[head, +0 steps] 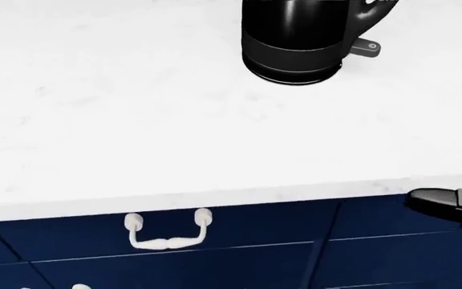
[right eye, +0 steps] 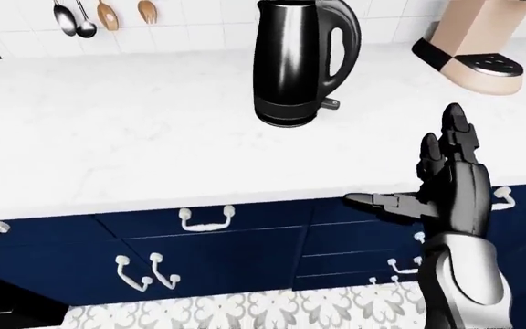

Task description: Close the lid of the electric kettle.

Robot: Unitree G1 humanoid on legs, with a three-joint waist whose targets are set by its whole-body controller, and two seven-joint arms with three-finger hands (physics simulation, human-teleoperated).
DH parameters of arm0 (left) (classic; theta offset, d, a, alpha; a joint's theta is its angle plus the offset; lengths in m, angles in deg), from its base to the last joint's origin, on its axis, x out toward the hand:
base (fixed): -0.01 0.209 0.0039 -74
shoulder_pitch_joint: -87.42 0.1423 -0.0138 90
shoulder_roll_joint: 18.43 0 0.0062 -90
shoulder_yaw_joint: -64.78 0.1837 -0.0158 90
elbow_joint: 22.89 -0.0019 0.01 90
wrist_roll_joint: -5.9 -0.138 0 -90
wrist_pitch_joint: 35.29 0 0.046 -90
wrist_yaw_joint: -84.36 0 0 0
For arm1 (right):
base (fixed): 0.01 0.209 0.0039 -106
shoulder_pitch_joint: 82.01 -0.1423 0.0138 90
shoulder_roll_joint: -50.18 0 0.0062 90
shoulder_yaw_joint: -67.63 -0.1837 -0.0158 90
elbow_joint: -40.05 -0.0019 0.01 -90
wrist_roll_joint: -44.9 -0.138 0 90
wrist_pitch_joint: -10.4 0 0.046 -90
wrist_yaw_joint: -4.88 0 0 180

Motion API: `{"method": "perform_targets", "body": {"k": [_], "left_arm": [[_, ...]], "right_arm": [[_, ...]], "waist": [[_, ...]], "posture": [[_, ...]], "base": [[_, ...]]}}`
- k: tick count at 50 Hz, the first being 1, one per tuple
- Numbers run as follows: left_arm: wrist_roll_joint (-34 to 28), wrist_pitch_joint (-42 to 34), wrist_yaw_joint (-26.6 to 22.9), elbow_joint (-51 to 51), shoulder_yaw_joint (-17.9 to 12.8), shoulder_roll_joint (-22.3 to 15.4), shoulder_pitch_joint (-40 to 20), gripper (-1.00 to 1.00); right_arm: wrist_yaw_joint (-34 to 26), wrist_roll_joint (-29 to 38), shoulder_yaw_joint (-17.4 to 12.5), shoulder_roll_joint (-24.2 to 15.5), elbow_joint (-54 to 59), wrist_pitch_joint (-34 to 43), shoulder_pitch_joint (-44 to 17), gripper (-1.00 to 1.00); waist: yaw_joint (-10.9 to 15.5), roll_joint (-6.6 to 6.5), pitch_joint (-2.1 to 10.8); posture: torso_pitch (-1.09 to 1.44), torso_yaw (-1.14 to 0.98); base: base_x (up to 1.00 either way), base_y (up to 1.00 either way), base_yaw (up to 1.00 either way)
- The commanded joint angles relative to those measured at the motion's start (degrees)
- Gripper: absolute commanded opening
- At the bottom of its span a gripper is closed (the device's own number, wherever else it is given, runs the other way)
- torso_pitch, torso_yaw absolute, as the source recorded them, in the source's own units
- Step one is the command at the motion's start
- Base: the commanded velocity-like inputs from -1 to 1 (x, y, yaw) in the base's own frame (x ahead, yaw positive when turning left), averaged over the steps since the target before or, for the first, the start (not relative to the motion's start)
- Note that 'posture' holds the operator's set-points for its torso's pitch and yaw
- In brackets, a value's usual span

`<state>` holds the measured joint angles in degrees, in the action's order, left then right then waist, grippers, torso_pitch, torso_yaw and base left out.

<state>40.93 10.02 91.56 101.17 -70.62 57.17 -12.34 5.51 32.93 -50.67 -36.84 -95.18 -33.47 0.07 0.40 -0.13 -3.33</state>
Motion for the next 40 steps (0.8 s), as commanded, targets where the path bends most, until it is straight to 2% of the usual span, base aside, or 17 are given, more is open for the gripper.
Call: {"method": "perform_targets", "body": {"k": [1, 10, 40], "left_arm": [[0.01, 1.89, 0.04, 2.17, -1.59, -1.55, -1.19, 1.00], [0.25, 1.36, 0.15, 2.65, -1.87, -1.61, -1.15, 1.00], [-0.49, 2.44, -0.33, 1.78, -1.29, -1.23, -0.90, 1.00]], "right_arm": [[0.24, -0.44, 0.13, -0.78, -2.27, -1.04, -1.16, 1.00], [0.29, -0.48, 0.58, -1.07, -2.16, -0.23, -1.44, 1.00], [-0.41, 0.39, 0.79, -0.80, -2.10, 0.22, -1.55, 1.00]], "waist": [[0.13, -0.13, 1.04], [-0.24, -0.88, 1.54], [-0.46, -0.74, 1.83]], "posture": [[0.00, 0.00], [0.00, 0.00], [0.00, 0.00]], "base": [[0.00, 0.00, 0.00], [0.00, 0.00, 0.00], [0.00, 0.00, 0.00]]}}
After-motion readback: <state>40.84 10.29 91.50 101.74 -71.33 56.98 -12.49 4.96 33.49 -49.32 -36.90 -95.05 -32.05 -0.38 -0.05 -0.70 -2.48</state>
